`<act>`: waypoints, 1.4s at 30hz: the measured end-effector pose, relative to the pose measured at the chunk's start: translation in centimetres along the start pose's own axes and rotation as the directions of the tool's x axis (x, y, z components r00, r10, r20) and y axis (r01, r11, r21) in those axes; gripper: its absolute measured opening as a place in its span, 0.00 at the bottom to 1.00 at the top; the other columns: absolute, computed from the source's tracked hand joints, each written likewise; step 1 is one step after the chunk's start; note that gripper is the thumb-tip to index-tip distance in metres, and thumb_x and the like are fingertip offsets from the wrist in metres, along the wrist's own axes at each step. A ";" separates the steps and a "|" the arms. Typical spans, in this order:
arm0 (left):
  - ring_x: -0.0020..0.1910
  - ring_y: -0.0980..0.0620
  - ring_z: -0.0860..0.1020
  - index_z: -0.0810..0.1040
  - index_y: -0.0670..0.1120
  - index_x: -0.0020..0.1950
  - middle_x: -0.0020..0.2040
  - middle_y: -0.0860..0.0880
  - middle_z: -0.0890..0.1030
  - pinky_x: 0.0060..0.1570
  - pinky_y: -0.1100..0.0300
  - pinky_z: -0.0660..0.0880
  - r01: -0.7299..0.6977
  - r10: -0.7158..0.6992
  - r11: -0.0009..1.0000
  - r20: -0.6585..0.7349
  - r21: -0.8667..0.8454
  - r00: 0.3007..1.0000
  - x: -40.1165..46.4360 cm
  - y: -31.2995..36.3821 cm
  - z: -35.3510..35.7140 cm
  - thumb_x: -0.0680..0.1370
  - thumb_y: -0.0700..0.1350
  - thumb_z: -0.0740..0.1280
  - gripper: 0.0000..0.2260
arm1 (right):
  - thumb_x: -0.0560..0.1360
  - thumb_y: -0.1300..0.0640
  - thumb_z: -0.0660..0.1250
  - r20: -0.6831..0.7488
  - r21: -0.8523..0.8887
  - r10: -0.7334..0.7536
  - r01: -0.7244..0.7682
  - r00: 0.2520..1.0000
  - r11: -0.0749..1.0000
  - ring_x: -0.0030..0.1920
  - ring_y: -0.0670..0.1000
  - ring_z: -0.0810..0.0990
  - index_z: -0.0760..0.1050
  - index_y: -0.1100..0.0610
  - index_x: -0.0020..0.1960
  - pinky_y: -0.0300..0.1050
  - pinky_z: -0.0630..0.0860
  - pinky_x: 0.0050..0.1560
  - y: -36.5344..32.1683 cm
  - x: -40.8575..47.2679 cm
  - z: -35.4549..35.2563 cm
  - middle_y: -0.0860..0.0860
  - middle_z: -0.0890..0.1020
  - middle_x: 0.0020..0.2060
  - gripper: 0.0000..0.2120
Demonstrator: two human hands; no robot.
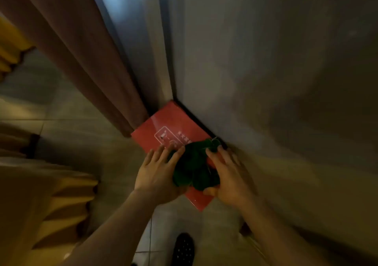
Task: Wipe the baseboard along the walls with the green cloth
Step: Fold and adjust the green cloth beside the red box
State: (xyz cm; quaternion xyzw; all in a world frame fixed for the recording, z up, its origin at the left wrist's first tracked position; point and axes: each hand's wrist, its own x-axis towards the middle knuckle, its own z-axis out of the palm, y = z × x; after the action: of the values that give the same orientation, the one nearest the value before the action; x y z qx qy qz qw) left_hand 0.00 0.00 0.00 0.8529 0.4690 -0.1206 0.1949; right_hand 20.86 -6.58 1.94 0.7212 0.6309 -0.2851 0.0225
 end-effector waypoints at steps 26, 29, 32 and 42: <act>0.66 0.44 0.74 0.66 0.56 0.74 0.69 0.52 0.75 0.63 0.48 0.73 -0.067 0.058 0.992 -0.089 -0.108 0.994 1.6 -1.2 1.0 0.80 0.47 0.68 0.24 | 0.71 0.66 0.67 -0.142 0.012 -0.064 0.066 0.988 0.998 0.54 0.56 0.74 0.75 0.53 0.60 0.52 0.76 0.50 -2.1 2.5 1.7 0.53 0.77 0.54 0.19; 0.63 0.44 0.75 0.68 0.56 0.73 0.66 0.52 0.76 0.60 0.49 0.74 -0.097 0.085 0.988 -0.105 -0.119 0.991 0.3 -1.1 -1.4 0.79 0.45 0.68 0.23 | 0.68 0.68 0.68 -0.179 0.021 -0.039 0.043 0.983 0.999 0.52 0.56 0.75 0.75 0.51 0.58 0.52 0.76 0.47 -3.5 0.9 0.0 0.52 0.77 0.52 0.21; 0.60 0.44 0.76 0.70 0.56 0.70 0.63 0.52 0.77 0.58 0.50 0.74 -0.130 0.112 0.983 -0.135 -0.133 0.984 -1.9 -0.9 -4.3 0.78 0.44 0.69 0.22 | 0.65 0.68 0.69 -0.239 0.020 -0.027 0.032 0.971 0.999 0.50 0.57 0.76 0.76 0.51 0.56 0.53 0.77 0.44 -5.3 -1.3 -2.0 0.51 0.77 0.50 0.22; 0.55 0.43 0.76 0.73 0.53 0.62 0.54 0.50 0.77 0.52 0.47 0.75 -0.256 0.236 0.966 -0.280 -0.035 0.931 -12.2 -0.1 -16.3 0.75 0.43 0.70 0.17 | 0.67 0.68 0.66 -0.428 0.022 0.015 -0.006 0.904 1.000 0.50 0.58 0.76 0.75 0.51 0.56 0.53 0.76 0.45 -14.4 -12.8 -10.5 0.52 0.77 0.48 0.21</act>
State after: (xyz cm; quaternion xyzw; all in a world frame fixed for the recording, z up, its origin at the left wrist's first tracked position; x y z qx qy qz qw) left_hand -6.20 -1.86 19.25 0.9059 0.3849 0.0403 0.1720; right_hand 11.02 -11.04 21.06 0.7697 0.6137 -0.1261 -0.1224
